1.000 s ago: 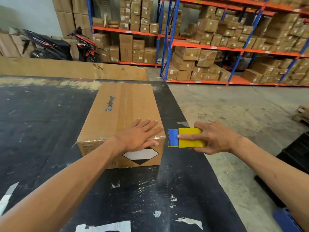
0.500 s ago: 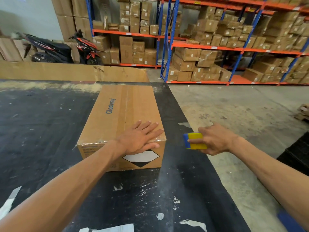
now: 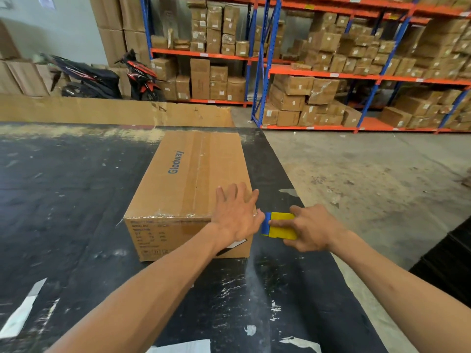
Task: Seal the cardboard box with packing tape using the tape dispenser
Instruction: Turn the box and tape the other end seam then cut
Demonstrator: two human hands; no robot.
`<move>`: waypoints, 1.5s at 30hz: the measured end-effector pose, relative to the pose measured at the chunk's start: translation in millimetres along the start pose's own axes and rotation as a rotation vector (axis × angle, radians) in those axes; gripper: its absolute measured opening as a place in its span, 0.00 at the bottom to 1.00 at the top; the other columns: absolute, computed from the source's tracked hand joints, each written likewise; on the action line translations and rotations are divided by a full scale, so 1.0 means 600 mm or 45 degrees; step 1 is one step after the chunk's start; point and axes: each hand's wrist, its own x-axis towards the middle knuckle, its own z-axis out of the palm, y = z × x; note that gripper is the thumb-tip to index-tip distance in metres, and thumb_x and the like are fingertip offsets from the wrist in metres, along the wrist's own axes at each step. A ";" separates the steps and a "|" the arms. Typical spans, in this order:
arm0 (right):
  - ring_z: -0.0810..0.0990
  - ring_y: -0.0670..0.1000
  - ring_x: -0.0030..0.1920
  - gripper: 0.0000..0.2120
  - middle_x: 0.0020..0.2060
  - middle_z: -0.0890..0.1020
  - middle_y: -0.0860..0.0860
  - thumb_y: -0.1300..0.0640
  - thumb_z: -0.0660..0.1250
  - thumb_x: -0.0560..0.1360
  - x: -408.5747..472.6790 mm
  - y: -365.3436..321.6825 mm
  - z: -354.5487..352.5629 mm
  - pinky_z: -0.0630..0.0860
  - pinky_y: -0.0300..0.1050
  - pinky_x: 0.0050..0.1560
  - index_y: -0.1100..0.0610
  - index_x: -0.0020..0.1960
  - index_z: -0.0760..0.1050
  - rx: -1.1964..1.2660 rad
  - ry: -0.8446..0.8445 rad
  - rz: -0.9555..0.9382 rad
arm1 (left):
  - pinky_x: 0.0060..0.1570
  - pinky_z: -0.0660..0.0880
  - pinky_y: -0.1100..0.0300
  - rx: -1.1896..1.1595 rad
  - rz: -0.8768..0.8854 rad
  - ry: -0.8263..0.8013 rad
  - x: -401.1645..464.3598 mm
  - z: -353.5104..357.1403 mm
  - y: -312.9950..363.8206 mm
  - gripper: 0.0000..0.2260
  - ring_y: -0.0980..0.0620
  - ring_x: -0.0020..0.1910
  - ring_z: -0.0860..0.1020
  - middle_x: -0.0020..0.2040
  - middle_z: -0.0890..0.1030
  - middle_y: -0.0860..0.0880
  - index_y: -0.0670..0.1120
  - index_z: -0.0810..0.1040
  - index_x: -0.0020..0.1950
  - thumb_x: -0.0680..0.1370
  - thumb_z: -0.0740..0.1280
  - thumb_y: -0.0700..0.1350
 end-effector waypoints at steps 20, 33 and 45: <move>0.79 0.55 0.55 0.30 0.53 0.83 0.50 0.33 0.67 0.68 0.070 -0.091 -0.003 0.76 0.49 0.51 0.33 0.69 0.69 0.789 -0.263 0.147 | 0.77 0.36 0.48 -0.341 0.171 -0.565 -0.087 -0.053 -0.255 0.48 0.52 0.81 0.42 0.82 0.42 0.54 0.54 0.42 0.82 0.70 0.66 0.61; 0.72 0.48 0.34 0.27 0.33 0.77 0.50 0.34 0.60 0.77 0.114 -0.151 0.080 0.70 0.47 0.41 0.59 0.42 0.76 1.231 -0.496 0.087 | 0.77 0.36 0.45 -0.058 0.043 -0.397 -0.097 -0.030 -0.230 0.44 0.48 0.81 0.39 0.82 0.38 0.48 0.51 0.37 0.81 0.78 0.62 0.64; 0.81 0.50 0.51 0.25 0.50 0.84 0.47 0.30 0.67 0.69 0.140 -0.106 0.048 0.78 0.52 0.53 0.49 0.54 0.81 0.944 -0.275 0.254 | 0.77 0.35 0.45 -0.099 0.073 -0.407 -0.094 -0.028 -0.237 0.43 0.48 0.81 0.37 0.82 0.37 0.48 0.52 0.37 0.82 0.78 0.63 0.61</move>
